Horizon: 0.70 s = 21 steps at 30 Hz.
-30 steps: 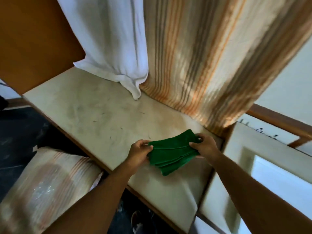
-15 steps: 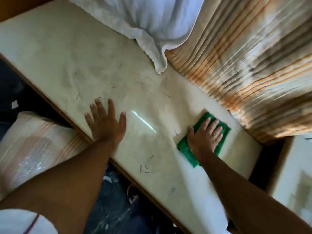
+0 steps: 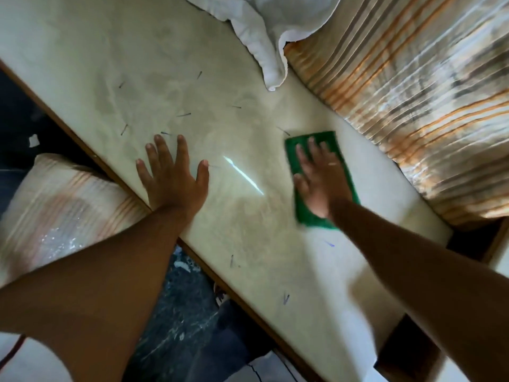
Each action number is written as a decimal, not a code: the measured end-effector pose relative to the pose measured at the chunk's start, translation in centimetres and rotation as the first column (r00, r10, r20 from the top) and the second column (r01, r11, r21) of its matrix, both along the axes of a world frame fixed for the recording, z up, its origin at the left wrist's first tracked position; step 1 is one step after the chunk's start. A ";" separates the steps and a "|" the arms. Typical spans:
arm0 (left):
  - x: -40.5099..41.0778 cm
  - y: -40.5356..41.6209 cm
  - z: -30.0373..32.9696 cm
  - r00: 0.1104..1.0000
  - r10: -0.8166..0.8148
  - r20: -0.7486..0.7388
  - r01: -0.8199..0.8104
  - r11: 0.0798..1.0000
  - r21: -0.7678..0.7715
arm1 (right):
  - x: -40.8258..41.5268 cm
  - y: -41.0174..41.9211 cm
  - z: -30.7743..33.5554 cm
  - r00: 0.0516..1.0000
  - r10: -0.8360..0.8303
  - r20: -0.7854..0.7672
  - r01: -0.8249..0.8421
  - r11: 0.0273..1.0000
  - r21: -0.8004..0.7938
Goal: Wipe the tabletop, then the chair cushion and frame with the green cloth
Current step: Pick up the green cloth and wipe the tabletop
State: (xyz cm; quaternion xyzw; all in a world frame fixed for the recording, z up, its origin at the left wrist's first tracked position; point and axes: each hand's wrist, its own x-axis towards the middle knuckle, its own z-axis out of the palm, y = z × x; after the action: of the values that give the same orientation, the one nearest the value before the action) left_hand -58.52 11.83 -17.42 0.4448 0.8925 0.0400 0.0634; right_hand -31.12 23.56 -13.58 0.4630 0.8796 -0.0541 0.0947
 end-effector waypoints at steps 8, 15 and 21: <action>-0.2 0.1 -0.4 1.000 0.013 -0.006 -0.013 1.000 0.006 | 3.8 -16.0 -0.1 0.932 0.355 -0.069 -0.361 0.925 -0.121; -0.4 0.1 -0.6 1.000 0.017 -0.005 -0.017 0.999 0.030 | 4.2 -2.7 0.0 0.987 0.160 -0.024 -0.161 0.986 -0.039; -0.2 0.1 -0.6 1.000 0.015 0.000 -0.015 0.999 0.040 | 3.3 -13.1 -1.3 0.969 -0.181 -0.166 0.176 0.983 -0.041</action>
State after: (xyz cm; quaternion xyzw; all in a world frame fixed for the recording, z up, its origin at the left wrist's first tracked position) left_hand -58.76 11.93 -17.98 0.4394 0.8948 0.0583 0.0539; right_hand -27.85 10.45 -14.92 0.5328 0.8384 -0.1132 0.0203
